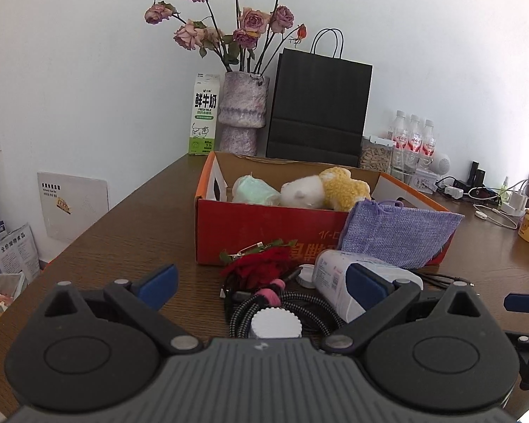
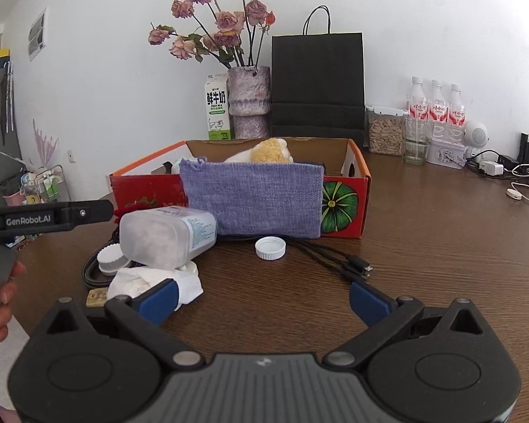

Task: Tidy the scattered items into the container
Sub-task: 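Grasp the yellow soap bar with the left tool while the right tool grasps the tissue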

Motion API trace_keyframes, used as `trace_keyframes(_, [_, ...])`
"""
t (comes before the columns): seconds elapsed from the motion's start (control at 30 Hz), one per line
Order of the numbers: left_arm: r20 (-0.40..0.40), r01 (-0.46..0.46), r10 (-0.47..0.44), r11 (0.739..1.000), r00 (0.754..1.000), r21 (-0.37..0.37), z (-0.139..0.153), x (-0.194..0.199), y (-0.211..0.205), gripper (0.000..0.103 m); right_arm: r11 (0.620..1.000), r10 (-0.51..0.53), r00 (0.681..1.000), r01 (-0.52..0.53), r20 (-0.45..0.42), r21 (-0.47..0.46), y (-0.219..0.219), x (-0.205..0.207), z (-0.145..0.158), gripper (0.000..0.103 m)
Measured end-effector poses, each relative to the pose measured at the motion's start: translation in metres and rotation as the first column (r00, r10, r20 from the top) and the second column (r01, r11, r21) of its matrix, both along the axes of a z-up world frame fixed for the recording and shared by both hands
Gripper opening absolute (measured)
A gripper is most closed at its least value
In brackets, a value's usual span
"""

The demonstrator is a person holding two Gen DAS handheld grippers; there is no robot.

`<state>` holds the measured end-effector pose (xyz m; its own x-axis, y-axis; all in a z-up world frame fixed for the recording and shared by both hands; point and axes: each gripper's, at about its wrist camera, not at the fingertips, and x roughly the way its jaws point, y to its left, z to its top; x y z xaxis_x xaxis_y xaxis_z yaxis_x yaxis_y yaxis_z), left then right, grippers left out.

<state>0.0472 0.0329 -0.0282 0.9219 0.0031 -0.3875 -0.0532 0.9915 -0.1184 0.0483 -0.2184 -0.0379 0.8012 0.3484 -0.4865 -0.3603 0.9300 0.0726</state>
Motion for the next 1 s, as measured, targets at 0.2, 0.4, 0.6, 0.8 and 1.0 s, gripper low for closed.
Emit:
trace_keyframes(0.2, [-0.024, -0.002, 0.002, 1.000, 1.000, -0.003, -0.006, -0.005, 0.000, 0.103, 1.000, -0.013, 0.999, 0.012, -0.053, -0.026, 0.004, 0.004, -0.010, 0.103])
trace_keyframes(0.4, [-0.058, -0.004, 0.004, 1.000, 0.998, 0.000, -0.013, -0.005, 0.000, 0.103, 0.999, -0.037, 0.996, 0.035, -0.082, -0.031, 0.000, 0.003, -0.018, 0.103])
trace_keyframes(0.6, [-0.082, -0.008, 0.008, 1.000, 0.997, -0.001, -0.019, -0.004, -0.001, 0.103, 0.996, -0.063, 0.995, 0.058, -0.083, -0.062, 0.000, 0.004, -0.023, 0.103])
trace_keyframes(0.8, [-0.106, -0.001, 0.001, 1.000, 0.994, -0.005, -0.023, -0.002, -0.003, 0.103, 0.993, -0.094, 0.994, 0.090, -0.057, -0.077, 0.001, 0.003, -0.027, 0.103])
trace_keyframes(1.0, [-0.116, 0.008, -0.007, 1.000, 0.993, 0.003, -0.025, -0.003, -0.005, 0.103, 0.992, -0.105, 0.994, 0.102, -0.040, -0.072, 0.002, 0.003, -0.028, 0.103])
